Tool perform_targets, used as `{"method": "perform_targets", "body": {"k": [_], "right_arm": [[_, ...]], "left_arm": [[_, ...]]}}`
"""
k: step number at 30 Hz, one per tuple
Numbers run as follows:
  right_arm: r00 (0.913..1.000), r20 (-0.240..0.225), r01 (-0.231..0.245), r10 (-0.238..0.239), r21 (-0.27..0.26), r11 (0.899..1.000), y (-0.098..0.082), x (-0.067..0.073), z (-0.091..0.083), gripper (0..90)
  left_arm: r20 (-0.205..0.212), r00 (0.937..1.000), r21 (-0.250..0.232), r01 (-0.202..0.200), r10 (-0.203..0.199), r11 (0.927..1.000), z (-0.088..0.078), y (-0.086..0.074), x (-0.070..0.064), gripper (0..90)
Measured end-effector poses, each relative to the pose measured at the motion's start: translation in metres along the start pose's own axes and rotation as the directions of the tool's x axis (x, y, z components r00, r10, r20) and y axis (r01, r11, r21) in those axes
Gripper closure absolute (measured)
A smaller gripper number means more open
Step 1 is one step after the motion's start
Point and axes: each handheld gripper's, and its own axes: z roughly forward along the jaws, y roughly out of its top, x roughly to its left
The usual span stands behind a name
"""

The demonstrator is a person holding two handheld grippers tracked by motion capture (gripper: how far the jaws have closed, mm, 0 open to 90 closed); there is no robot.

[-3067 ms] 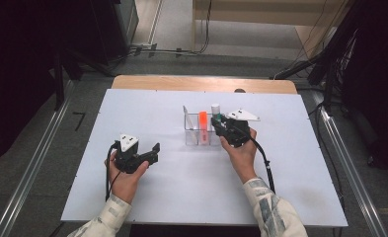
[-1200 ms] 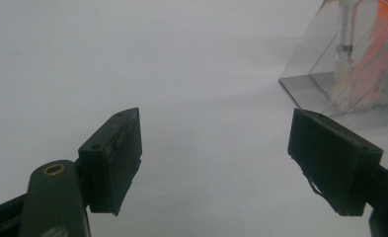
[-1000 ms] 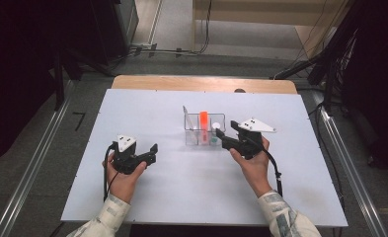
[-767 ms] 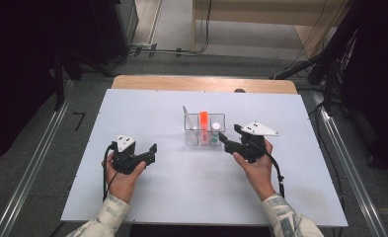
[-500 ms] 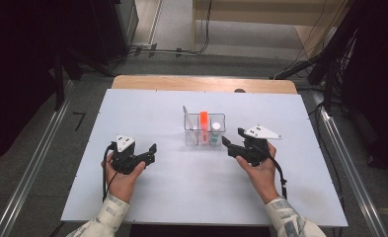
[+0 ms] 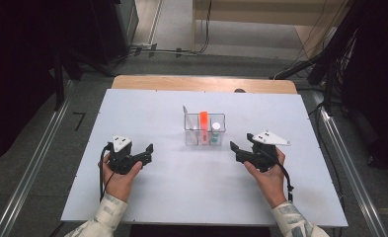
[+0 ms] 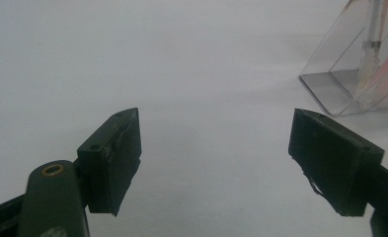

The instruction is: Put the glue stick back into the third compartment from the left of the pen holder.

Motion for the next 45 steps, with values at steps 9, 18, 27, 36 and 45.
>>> {"method": "perform_targets", "body": {"k": [9,18,27,36,45], "right_arm": [[0.9998,0.017,-0.012,0.012,0.005,1.0,-0.005,-0.008,-0.009,26.1],[0.999,0.038,-0.023,0.022,0.01,1.0,-0.011,-0.018,-0.018,26.0],[0.997,0.068,-0.038,0.037,0.006,0.999,-0.016,-0.028,-0.029,25.7],[0.9935,0.099,-0.057,0.056,0.007,0.998,-0.022,-0.039,-0.038,25.5],[0.9875,0.135,-0.083,0.081,0.012,0.996,-0.03,-0.05,-0.046,25.5]], "left_arm": [[0.002,1.0,0.003,0.002,-0.002,1.0,0.0,-0.001,0.0,20.8],[0.0,1.0,0.005,0.004,-0.004,1.0,0.0,-0.001,0.0,20.8],[-0.004,1.0,0.003,0.008,-0.008,1.0,0.0,-0.001,0.001,20.7],[-0.005,0.9999,0.002,0.009,-0.009,1.0,0.0,-0.001,0.001,20.7],[-0.005,1.0,0.003,0.008,-0.008,1.0,-0.001,-0.001,0.001,20.7]]}}
